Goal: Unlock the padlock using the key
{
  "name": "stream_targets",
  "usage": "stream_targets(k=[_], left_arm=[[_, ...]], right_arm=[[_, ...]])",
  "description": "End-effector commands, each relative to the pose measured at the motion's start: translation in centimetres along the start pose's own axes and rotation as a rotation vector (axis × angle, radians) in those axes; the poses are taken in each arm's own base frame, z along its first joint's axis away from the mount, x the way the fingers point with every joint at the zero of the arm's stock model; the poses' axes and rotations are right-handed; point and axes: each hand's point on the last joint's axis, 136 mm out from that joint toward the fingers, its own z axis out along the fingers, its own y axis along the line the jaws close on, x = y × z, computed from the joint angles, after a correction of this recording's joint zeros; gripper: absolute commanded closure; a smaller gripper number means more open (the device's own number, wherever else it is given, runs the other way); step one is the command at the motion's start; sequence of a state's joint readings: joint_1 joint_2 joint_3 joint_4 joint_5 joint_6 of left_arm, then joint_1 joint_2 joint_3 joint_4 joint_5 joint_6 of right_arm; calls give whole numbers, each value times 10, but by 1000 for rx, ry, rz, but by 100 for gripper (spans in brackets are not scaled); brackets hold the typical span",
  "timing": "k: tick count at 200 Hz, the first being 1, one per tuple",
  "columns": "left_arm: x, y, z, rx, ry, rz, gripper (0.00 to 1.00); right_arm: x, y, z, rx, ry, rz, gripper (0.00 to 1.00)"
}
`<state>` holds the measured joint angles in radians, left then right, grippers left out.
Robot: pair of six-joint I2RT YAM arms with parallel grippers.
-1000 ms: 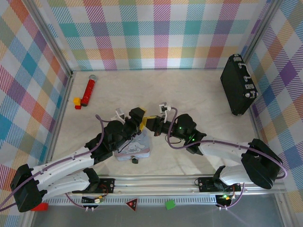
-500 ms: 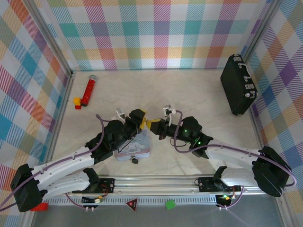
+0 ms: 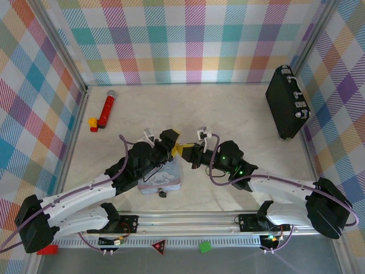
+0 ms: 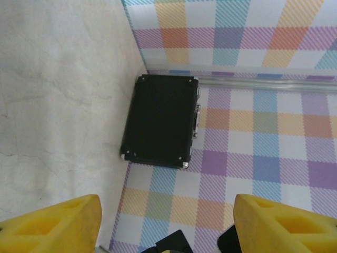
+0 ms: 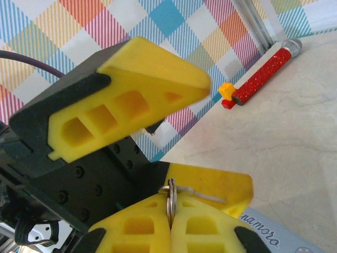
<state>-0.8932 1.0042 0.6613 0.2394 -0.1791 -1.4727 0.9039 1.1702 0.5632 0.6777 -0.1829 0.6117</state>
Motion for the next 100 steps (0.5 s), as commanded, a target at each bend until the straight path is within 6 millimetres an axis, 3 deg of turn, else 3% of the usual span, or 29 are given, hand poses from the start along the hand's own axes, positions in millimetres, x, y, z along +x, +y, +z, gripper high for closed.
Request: stream_targets(k=[1, 38, 100], left_arm=[[12, -13, 6, 15, 64, -5, 30], [13, -12, 6, 15, 70, -12, 30], [1, -11, -3, 9, 22, 1, 45]], right_arm=[[-22, 14, 5, -32, -61, -47, 100], [-22, 13, 10, -33, -60, -47, 100], [6, -6, 3, 23, 19, -13, 100]])
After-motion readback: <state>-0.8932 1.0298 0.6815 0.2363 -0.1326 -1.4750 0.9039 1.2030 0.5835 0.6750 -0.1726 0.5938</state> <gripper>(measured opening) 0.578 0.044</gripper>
